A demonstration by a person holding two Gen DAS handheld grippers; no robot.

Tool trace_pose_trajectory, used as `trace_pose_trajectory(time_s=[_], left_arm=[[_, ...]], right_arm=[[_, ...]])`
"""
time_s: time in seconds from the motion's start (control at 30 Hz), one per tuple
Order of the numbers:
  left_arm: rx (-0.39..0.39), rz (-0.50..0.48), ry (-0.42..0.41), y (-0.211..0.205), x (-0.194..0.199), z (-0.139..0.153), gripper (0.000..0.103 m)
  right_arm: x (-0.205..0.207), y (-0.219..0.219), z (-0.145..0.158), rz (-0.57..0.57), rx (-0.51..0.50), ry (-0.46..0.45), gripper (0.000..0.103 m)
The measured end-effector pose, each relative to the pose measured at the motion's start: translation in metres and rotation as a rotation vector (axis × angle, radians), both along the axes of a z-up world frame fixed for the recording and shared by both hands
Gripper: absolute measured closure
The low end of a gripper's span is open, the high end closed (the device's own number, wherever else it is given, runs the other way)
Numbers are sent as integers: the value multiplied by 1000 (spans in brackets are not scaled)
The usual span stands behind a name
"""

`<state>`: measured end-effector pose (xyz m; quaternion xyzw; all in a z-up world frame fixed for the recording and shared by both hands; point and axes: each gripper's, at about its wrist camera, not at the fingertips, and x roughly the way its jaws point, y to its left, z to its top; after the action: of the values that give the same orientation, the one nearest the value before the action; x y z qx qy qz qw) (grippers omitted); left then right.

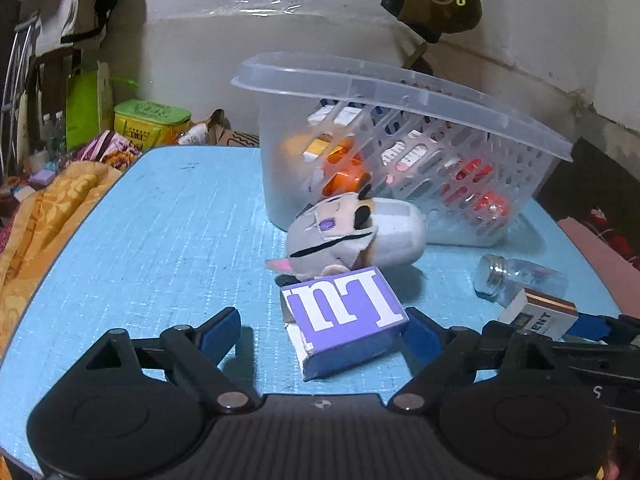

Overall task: Organize objects
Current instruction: 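Grasp the purple box with the left gripper while the right grasps the KENT pack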

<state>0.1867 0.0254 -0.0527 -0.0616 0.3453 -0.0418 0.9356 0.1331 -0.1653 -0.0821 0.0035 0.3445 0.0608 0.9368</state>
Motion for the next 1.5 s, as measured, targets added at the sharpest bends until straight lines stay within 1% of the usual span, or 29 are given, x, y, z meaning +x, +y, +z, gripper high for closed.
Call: trace_pose_trajectory(time_s=[0.03, 0.1, 0.2, 0.27, 0.3, 0.33, 0.4, 0.47, 0.57, 0.77, 0.93, 1.07, 1.23, 1.33, 1.5], left_arm=[[2, 1, 2, 0, 1, -1, 13], [20, -2, 4, -1, 1, -4, 12], [73, -8, 7, -7, 2, -8, 13], [102, -19, 1, -11, -1, -9, 20], [100, -32, -5, -12, -3, -8, 33], [93, -45, -5, -13, -5, -6, 42], [99, -59, -11, -15, -11, -3, 48], [115, -66, -35, -16, -19, 1, 48], [112, -73, -64, -14, -30, 10, 49], [95, -84, -97, -8, -41, 18, 49], [94, -109, -112, -10, -44, 20, 49], [107, -118, -149, -13, -49, 25, 49], [101, -119, -188, -11, -55, 33, 49], [93, -123, -203, -10, -56, 37, 49], [69, -138, -205, -10, -55, 40, 49]], right_arm=[[-1, 1, 1, -1, -9, -2, 43], [-3, 1, 2, 4, -13, 0, 43], [-5, -2, 4, 13, -4, 2, 43], [-10, -3, 6, 23, -16, -8, 43], [-12, -3, 8, 27, -20, -15, 43], [-15, -5, 10, 31, -24, -24, 43], [-22, -8, 16, 42, -21, -45, 43], [-25, -9, 21, 55, -25, -67, 43], [-29, -7, 26, 78, -42, -98, 43], [-32, 2, 25, 114, -60, -105, 43], [-36, 1, 30, 118, -42, -120, 43], [-41, -3, 37, 120, -27, -150, 43], [-46, -8, 42, 126, -27, -190, 43], [-46, -13, 43, 128, -15, -189, 43], [-47, -20, 46, 126, 11, -192, 43]])
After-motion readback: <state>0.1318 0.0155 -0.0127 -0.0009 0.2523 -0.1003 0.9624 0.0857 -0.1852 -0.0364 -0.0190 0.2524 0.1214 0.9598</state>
